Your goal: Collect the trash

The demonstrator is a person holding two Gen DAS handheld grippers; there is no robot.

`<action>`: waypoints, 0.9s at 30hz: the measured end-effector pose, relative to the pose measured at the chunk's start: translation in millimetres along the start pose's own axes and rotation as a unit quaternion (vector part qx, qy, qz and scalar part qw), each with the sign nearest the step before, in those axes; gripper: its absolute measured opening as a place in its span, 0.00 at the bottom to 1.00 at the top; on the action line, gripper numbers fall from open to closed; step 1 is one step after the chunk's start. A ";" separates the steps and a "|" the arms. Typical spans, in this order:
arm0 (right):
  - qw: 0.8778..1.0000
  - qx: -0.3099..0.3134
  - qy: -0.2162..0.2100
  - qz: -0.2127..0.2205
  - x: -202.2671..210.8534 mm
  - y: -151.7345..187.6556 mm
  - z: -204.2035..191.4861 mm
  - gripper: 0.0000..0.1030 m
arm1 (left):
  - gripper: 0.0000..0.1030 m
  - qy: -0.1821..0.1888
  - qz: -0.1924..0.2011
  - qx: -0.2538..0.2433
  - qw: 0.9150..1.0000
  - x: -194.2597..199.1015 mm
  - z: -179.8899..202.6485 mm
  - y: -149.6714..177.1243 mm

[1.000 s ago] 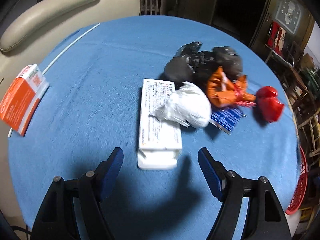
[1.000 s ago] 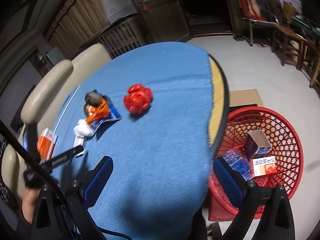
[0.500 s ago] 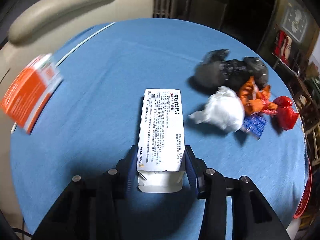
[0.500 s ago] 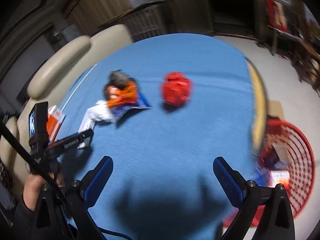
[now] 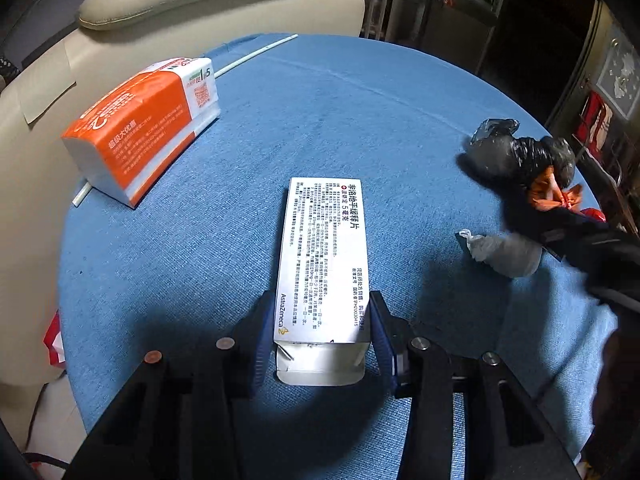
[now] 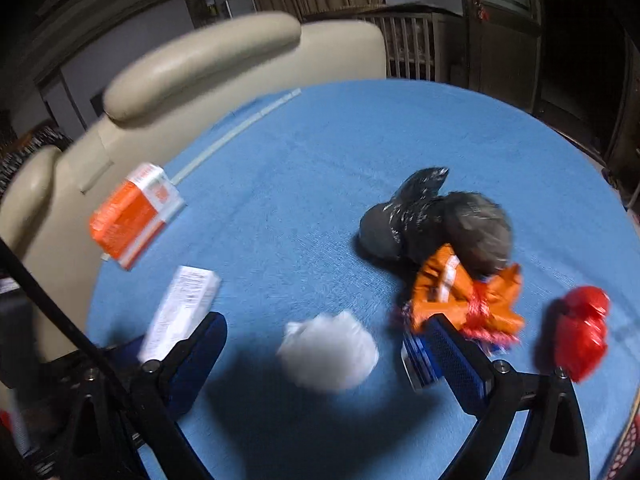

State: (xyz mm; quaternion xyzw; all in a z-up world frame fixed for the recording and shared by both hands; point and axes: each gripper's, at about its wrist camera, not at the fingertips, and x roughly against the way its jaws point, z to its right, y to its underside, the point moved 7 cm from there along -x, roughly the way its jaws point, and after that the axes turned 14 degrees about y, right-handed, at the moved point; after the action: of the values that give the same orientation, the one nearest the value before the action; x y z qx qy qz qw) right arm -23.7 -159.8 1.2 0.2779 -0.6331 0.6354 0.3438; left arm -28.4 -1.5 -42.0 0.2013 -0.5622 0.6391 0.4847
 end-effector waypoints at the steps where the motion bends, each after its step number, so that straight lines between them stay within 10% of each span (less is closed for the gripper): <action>1: 1.000 0.009 0.002 -0.018 -10.7 4.1 -3.8 0.85 | 0.45 -0.001 0.000 -0.001 1.000 -2.7 -2.0 -3.2; 3: 0.999 0.018 0.001 -0.049 -25.3 17.3 -7.6 0.49 | 0.45 -0.001 0.000 -0.003 1.000 -4.1 0.5 -4.1; 27: 0.994 -0.101 -0.043 -0.003 62.8 77.0 69.7 0.45 | 0.45 -0.004 0.002 -0.067 0.998 31.2 80.6 22.1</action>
State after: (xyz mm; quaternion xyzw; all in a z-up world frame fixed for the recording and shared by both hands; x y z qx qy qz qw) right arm -128.4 -220.9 6.6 0.2709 -0.7074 0.5550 0.3439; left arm -84.2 -60.6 -5.4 0.1698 -0.6063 0.5996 0.4940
